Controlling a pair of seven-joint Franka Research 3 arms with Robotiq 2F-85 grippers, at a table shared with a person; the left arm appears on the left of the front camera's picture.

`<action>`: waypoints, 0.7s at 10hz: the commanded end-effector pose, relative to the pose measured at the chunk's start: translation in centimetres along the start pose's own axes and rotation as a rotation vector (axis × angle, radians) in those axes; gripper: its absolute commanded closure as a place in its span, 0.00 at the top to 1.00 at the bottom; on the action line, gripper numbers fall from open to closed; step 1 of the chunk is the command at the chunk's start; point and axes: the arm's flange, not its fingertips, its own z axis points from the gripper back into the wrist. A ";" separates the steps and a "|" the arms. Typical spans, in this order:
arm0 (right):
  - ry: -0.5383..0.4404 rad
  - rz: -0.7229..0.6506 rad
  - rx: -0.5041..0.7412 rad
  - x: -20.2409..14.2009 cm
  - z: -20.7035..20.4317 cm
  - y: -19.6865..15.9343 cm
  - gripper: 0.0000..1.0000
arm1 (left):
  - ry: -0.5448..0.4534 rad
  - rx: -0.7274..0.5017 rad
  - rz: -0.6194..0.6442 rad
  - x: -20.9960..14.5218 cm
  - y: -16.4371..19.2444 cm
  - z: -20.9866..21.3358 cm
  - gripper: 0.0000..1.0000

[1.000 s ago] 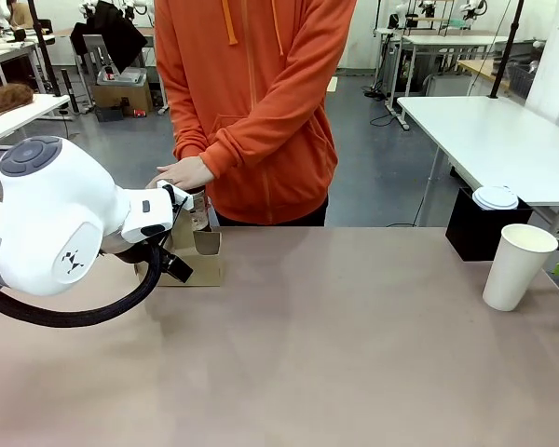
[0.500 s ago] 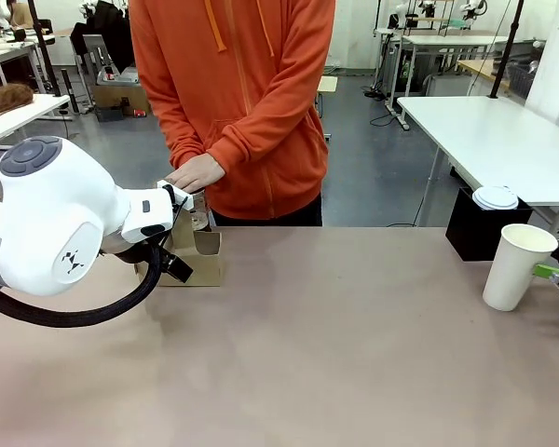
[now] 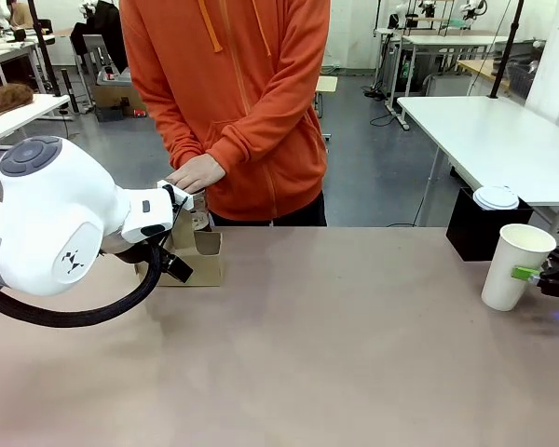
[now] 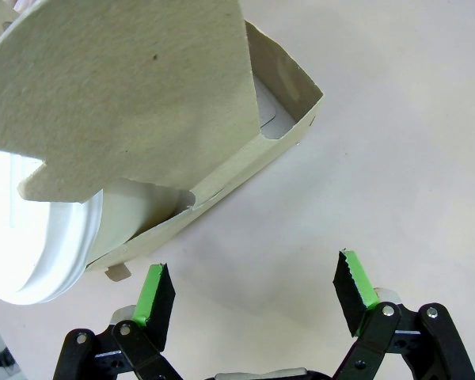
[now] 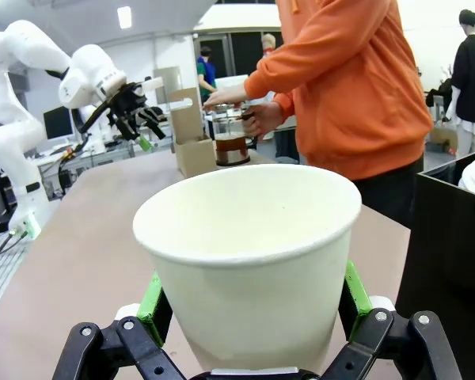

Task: Pour a drink into a cup and package it in a carrier.
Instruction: Pick up the 600 ml Paper Cup and place it in the middle top area of the table.

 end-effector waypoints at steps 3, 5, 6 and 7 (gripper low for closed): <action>-0.019 0.012 -0.053 0.1 -0.8 -0.2 0.80 | 0.000 -0.001 0.001 0.0 0.0 0.0 1.00; 0.002 0.002 -0.003 -0.1 -0.8 -0.2 0.80 | 0.000 -0.001 0.001 0.0 0.0 0.0 1.00; 0.002 0.002 -0.003 -0.1 -0.8 -0.2 0.80 | 0.000 -0.001 0.001 0.0 0.0 0.0 1.00; 0.002 0.002 -0.003 -0.1 -0.8 -0.2 0.80 | 0.000 -0.001 0.001 0.0 0.0 0.0 1.00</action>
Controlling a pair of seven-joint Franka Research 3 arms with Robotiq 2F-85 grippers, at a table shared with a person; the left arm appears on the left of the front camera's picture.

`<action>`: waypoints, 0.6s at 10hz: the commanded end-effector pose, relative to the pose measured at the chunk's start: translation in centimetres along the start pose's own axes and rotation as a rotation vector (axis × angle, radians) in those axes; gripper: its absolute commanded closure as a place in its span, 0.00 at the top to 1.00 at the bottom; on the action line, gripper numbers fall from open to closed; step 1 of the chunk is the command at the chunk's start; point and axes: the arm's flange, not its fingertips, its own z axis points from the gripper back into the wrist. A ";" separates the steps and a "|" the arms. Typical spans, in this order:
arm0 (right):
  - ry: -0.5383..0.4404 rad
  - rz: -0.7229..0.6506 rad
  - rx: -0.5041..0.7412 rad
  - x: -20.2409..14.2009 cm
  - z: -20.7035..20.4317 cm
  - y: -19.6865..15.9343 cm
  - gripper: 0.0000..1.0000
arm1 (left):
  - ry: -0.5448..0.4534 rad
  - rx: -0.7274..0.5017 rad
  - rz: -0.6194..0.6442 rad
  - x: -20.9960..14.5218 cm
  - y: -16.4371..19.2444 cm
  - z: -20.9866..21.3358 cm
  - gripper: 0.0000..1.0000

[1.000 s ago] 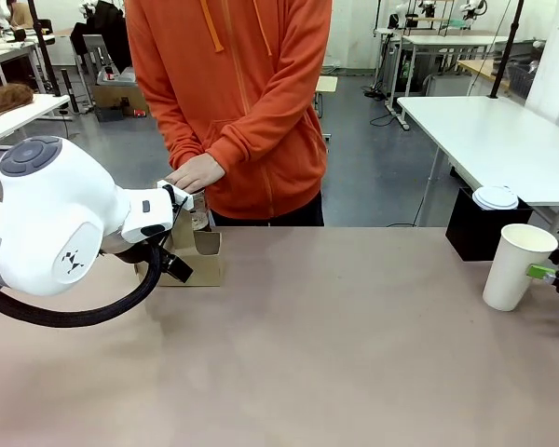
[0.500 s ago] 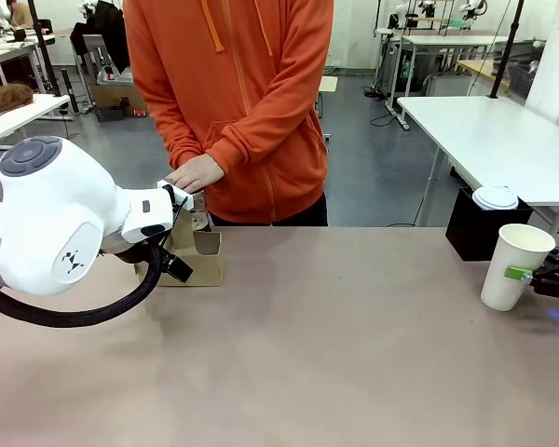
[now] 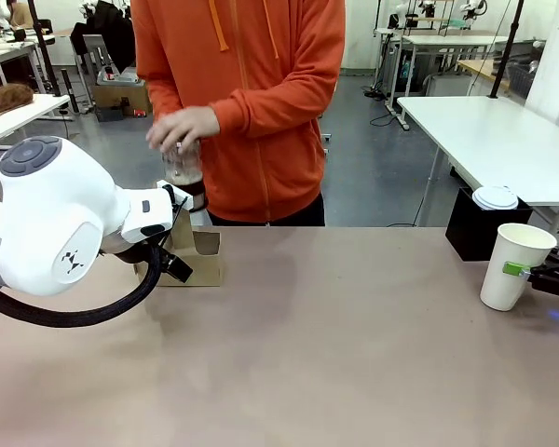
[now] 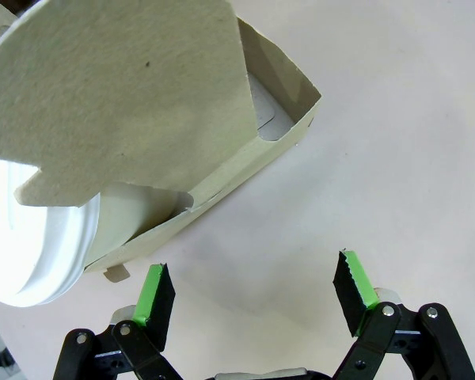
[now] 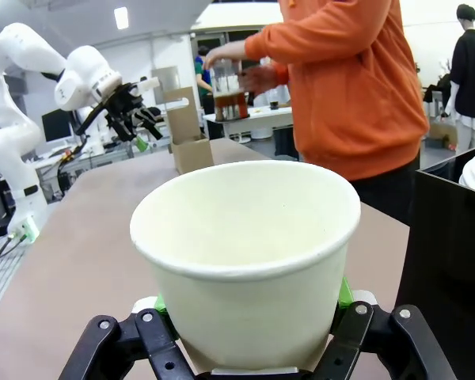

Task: Pour a drink into a cup and package it in a carrier.
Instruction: Pick up the 600 ml Paper Cup and place it in the middle top area of the table.

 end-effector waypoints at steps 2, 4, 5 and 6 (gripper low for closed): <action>0.018 0.037 -0.036 2.2 -1.3 1.6 0.80 | 0.000 -0.001 0.001 0.0 0.0 0.0 1.00; 0.032 0.061 -0.159 7.4 -5.1 4.0 0.80 | 0.000 -0.001 0.001 0.0 0.0 0.0 1.00; 0.047 0.070 -0.196 9.9 -8.4 5.2 0.80 | 0.000 -0.001 0.001 0.0 0.0 0.0 1.00; -0.006 0.028 -0.138 11.4 -10.9 5.5 0.80 | 0.000 -0.001 0.001 0.0 0.0 0.0 1.00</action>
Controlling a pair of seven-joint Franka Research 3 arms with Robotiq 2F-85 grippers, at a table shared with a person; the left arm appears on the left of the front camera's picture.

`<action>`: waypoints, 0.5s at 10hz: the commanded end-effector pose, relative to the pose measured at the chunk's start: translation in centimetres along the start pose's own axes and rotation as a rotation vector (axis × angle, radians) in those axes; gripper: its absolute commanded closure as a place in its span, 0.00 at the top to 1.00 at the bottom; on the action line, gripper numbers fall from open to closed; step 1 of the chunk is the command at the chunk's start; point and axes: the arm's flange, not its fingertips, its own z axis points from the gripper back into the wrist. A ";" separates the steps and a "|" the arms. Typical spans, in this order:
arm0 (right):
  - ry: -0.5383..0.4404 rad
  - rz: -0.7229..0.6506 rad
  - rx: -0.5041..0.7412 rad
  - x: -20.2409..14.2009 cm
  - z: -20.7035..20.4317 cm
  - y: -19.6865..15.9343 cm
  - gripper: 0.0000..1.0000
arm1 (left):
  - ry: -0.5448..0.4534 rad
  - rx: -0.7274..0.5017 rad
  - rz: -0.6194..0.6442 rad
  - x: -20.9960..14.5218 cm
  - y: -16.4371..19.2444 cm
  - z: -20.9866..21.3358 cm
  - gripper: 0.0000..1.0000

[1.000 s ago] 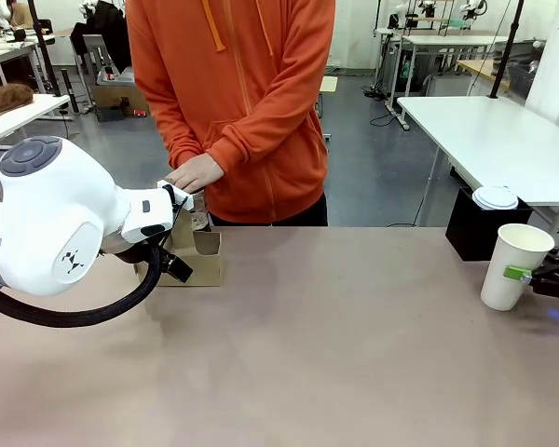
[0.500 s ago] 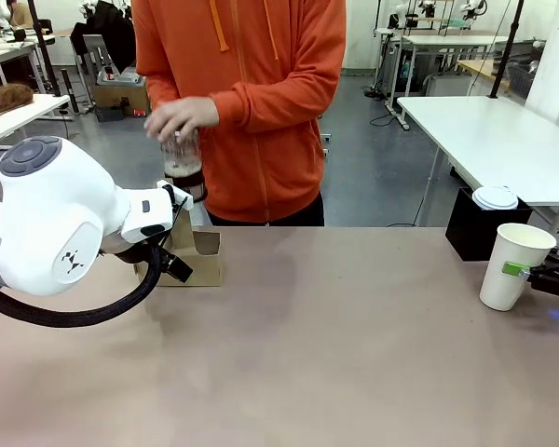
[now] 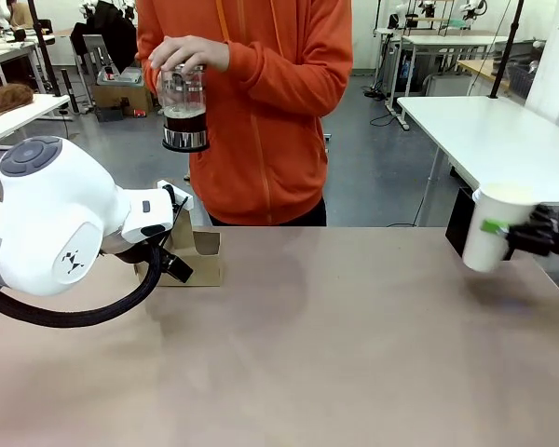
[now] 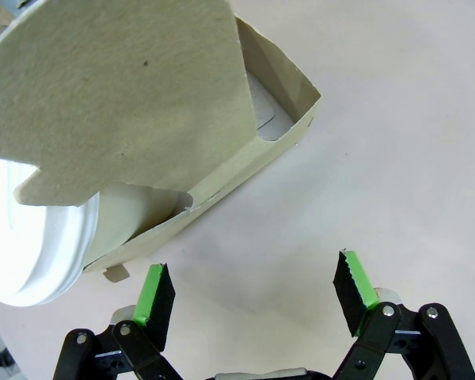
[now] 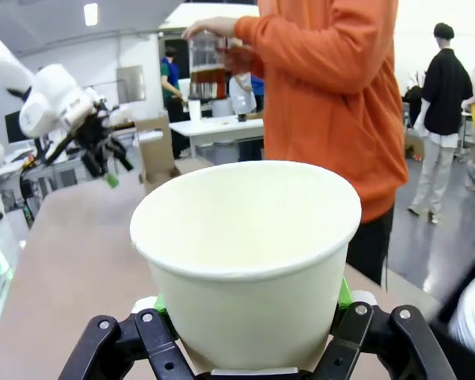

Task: Pour a drink into a cup and package it in a carrier.
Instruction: Pick up the 600 ml Paper Cup and place it in the middle top area of the table.

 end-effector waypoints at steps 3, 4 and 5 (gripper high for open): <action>0.037 -0.038 -0.019 4.3 -13.9 0.4 0.80 | 0.000 -0.001 0.002 0.0 0.1 0.0 1.00; 0.028 -0.043 -0.041 3.8 -17.7 -0.3 0.80 | 0.000 -0.001 0.002 0.0 0.1 0.0 1.00; 0.015 -0.026 -0.072 2.8 -20.4 -0.6 0.80 | 0.000 -0.001 0.002 0.0 0.1 0.0 1.00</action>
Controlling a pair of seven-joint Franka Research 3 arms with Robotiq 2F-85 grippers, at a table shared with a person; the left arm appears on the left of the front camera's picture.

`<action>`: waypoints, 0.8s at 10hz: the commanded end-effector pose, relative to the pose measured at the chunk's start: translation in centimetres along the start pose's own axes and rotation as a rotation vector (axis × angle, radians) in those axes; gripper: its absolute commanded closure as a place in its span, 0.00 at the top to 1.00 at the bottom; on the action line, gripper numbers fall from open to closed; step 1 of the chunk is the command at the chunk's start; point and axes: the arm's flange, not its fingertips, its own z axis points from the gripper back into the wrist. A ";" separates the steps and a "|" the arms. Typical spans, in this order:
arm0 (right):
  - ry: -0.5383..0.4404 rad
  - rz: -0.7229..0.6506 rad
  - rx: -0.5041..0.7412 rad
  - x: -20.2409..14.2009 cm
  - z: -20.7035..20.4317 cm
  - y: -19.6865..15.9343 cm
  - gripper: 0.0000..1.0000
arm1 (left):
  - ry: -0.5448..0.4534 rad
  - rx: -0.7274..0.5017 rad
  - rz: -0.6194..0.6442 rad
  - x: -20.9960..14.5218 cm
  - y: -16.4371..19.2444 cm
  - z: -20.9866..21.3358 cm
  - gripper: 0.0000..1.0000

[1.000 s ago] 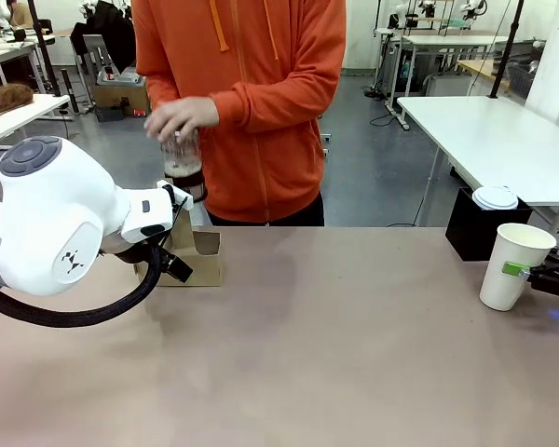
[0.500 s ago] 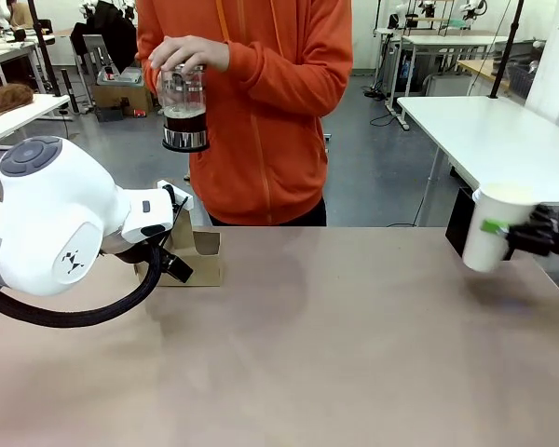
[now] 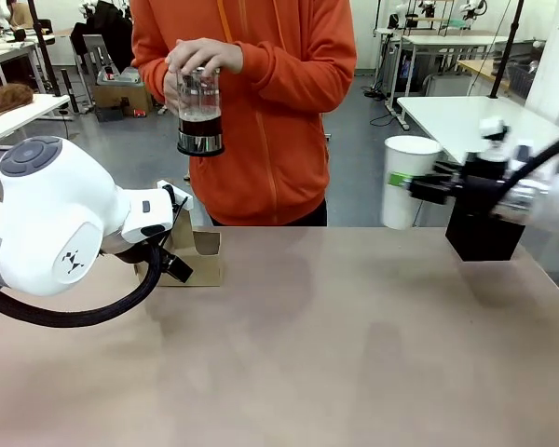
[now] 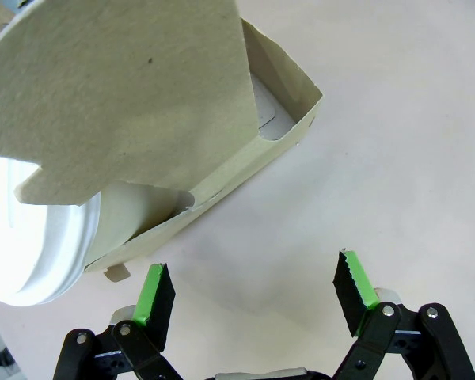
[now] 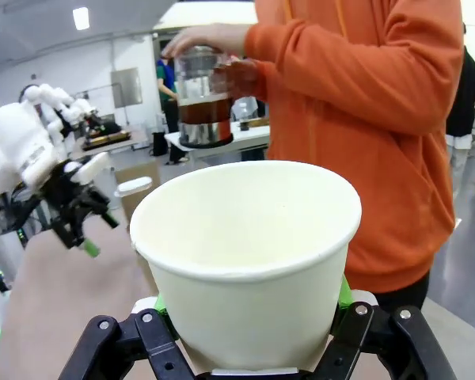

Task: Pour a drink into a cup and package it in a carrier.
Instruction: Pick up the 600 ml Paper Cup and place it in the middle top area of the table.

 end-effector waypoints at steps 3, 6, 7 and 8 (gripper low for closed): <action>-0.053 0.031 -0.109 -5.1 -6.0 -3.2 0.80 | -0.001 -0.001 0.001 0.0 0.0 0.0 1.00; -0.036 0.033 -0.117 -7.7 -6.7 -3.3 0.80 | -0.001 -0.001 0.001 0.0 0.0 0.0 1.00; -0.050 0.020 -0.095 -7.5 -6.6 -3.3 0.80 | -0.001 -0.001 0.001 0.0 0.0 0.0 1.00; -0.044 0.002 -0.040 -7.4 -6.5 -3.4 0.80 | -0.001 -0.001 0.001 0.0 0.0 0.0 1.00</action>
